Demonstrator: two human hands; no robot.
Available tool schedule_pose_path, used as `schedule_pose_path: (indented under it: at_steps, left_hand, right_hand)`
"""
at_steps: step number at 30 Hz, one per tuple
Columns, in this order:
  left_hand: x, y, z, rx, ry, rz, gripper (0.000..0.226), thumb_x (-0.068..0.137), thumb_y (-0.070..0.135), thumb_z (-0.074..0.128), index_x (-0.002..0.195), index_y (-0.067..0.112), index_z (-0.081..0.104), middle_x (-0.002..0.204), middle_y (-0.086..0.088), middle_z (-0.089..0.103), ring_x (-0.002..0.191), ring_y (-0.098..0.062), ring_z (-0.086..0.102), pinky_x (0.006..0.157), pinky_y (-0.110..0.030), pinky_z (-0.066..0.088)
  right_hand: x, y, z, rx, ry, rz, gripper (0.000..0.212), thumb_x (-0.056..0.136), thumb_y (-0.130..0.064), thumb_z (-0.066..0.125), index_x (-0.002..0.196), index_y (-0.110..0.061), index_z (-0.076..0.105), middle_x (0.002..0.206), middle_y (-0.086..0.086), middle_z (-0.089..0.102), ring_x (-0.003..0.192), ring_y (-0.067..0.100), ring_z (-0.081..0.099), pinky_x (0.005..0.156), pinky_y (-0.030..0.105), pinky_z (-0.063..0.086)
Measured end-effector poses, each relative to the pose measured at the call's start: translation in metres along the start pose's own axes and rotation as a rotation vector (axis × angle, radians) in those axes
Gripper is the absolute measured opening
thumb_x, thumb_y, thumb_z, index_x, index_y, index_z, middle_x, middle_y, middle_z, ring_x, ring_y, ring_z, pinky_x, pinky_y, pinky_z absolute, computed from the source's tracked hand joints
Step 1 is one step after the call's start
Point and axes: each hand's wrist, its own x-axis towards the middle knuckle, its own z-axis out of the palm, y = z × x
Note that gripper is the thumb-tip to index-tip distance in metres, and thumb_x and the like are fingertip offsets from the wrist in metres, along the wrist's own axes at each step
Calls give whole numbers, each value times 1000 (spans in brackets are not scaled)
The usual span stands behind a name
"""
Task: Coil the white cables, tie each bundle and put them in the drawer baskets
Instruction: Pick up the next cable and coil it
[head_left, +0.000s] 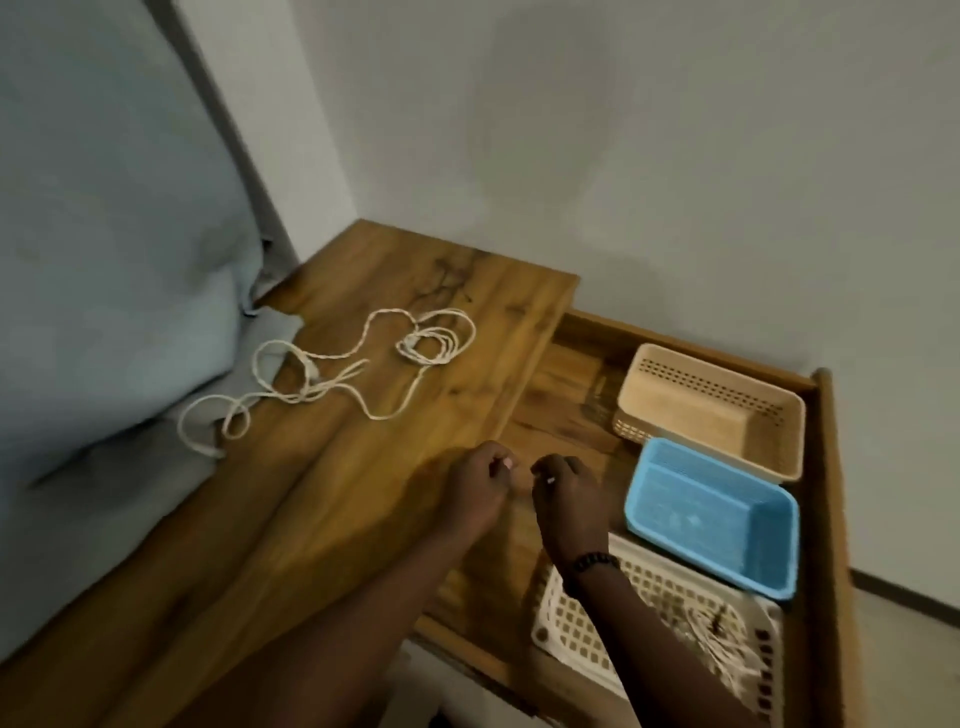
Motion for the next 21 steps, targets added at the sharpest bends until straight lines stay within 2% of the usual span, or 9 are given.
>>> schedule_pose_path:
  at_steps: [3, 5, 8, 11, 13, 15, 16, 19, 21]
  left_hand:
    - [1, -17, -61, 8, 210, 24, 14, 96, 15, 52, 90, 15, 65, 87, -2, 70, 81, -19, 65, 73, -35, 51]
    - [5, -29, -98, -1, 309, 15, 15, 94, 13, 53, 93, 15, 67, 87, -1, 71, 81, -17, 66, 73, -33, 52]
    - [8, -46, -136, -1, 373, -6, 14, 94, 11, 54, 96, 16, 68, 89, 0, 71, 83, -17, 67, 72, -32, 52]
    - [10, -57, -161, 5, 428, -9, 13, 94, 11, 56, 98, 14, 68, 92, -1, 70, 83, -18, 65, 71, -27, 46]
    - [7, -63, -172, 25, 445, 17, 12, 93, 10, 57, 94, 14, 68, 87, 2, 69, 79, -15, 64, 68, -23, 44]
    - [5, -68, -180, 53, 466, 50, 12, 94, 10, 57, 95, 13, 69, 85, 5, 67, 78, -11, 62, 65, -15, 41]
    - [5, -69, -184, 62, 492, 67, 13, 94, 11, 57, 96, 13, 69, 86, 5, 67, 79, -10, 61, 65, -11, 39]
    - [8, -65, -190, 13, 604, 88, 14, 97, 14, 53, 99, 14, 67, 90, 6, 67, 80, -4, 59, 65, -10, 39]
    - [10, -56, -191, -48, 647, 70, 17, 99, 19, 49, 98, 14, 66, 89, 3, 68, 80, -8, 63, 65, -17, 44]
  right_hand:
    - [18, -54, 24, 56, -138, -145, 26, 93, -10, 54, 116, -14, 64, 110, 8, 63, 97, 26, 61, 76, 39, 53]
    - [37, -92, 39, 111, -249, -151, 32, 94, -13, 52, 125, -16, 59, 111, 9, 64, 99, 26, 62, 80, 40, 53]
    - [64, -132, 64, 370, -448, 3, 32, 93, -22, 55, 125, -22, 58, 109, 7, 67, 98, 24, 63, 82, 41, 53]
    - [86, -156, 93, 774, -600, 276, 15, 93, -28, 59, 105, -21, 66, 90, -2, 61, 78, 12, 56, 64, 29, 46]
    - [96, -165, 104, 911, -579, 395, 12, 95, -25, 58, 90, -18, 66, 82, 4, 60, 74, 16, 55, 59, 25, 38]
    - [99, -171, 109, 980, -524, 458, 18, 95, -17, 53, 81, -13, 63, 89, 18, 65, 85, 28, 62, 63, 30, 40]
    - [99, -174, 108, 1030, -506, 464, 20, 97, -14, 50, 79, -11, 60, 85, 18, 64, 80, 28, 62, 63, 31, 41]
    - [93, -184, 97, 1206, -529, 411, 13, 101, -15, 44, 88, -12, 47, 67, 5, 49, 53, 15, 47, 56, 30, 39]
    - [91, -185, 85, 1148, -555, 248, 11, 101, -18, 46, 93, -11, 46, 61, -1, 41, 49, 12, 36, 52, 28, 33]
